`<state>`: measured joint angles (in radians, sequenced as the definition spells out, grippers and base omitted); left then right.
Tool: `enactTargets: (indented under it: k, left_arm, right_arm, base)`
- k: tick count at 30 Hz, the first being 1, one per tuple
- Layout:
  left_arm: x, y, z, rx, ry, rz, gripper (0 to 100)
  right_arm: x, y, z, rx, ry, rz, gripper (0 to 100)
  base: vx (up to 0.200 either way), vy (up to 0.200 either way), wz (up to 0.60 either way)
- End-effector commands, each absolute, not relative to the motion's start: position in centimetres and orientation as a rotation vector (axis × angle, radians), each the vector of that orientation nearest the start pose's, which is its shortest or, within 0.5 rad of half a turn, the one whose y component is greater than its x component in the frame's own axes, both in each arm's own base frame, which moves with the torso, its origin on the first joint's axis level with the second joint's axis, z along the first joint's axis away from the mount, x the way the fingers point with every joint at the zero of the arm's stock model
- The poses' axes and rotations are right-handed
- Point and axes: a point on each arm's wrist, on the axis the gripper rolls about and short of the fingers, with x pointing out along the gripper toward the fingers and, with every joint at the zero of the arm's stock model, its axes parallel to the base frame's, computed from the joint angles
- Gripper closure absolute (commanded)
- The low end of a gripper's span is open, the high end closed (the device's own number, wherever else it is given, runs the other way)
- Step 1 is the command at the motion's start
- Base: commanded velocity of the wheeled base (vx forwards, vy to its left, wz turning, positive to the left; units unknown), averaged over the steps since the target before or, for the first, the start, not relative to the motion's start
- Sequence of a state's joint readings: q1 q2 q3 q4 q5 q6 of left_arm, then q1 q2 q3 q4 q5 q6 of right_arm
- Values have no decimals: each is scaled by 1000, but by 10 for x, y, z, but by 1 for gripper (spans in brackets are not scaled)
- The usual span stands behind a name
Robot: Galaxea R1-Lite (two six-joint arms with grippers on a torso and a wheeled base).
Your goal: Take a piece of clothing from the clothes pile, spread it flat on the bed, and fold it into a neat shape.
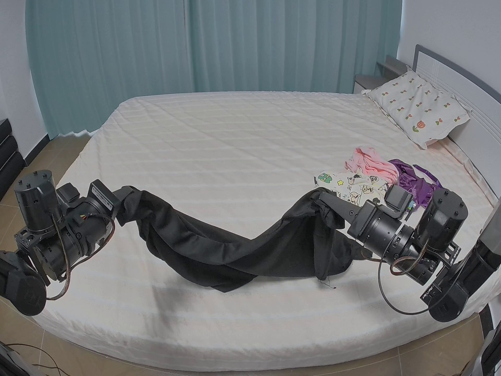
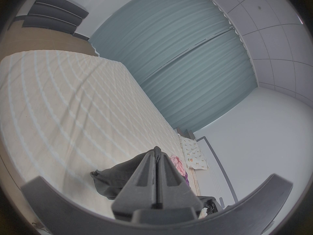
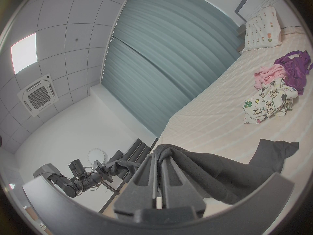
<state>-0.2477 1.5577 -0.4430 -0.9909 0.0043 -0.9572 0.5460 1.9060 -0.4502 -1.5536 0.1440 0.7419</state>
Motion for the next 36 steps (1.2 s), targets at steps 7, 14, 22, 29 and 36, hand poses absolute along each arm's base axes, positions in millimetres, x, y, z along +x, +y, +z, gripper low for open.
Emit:
enactTargets:
  k: [7,14,22,29,36]
  left_arm:
    - [224,-74,163,-922,267,-218,100]
    - [195,-83,184,-888,231,-276,100]
    - [148,-73,237,-912,135,-374,100]
    - [133,-60,279,-932,47,-384,100]
    - [153,-61,285,-898,69,-318,100]
  right_arm:
    - [230,142,139,714,162,765,100]
    - [204,127,166,706,103,886,100]
    - [159,102,215,705,-49,997,100]
    - [157,84,292,721,-177,959,100]
    - [172,86,343,736,-71,902,100]
  base:
    - [-200,0,0]
    - [-200,0,0]
    - [-200,0,0]
    - [-171,0,0]
    - [0,0,0]
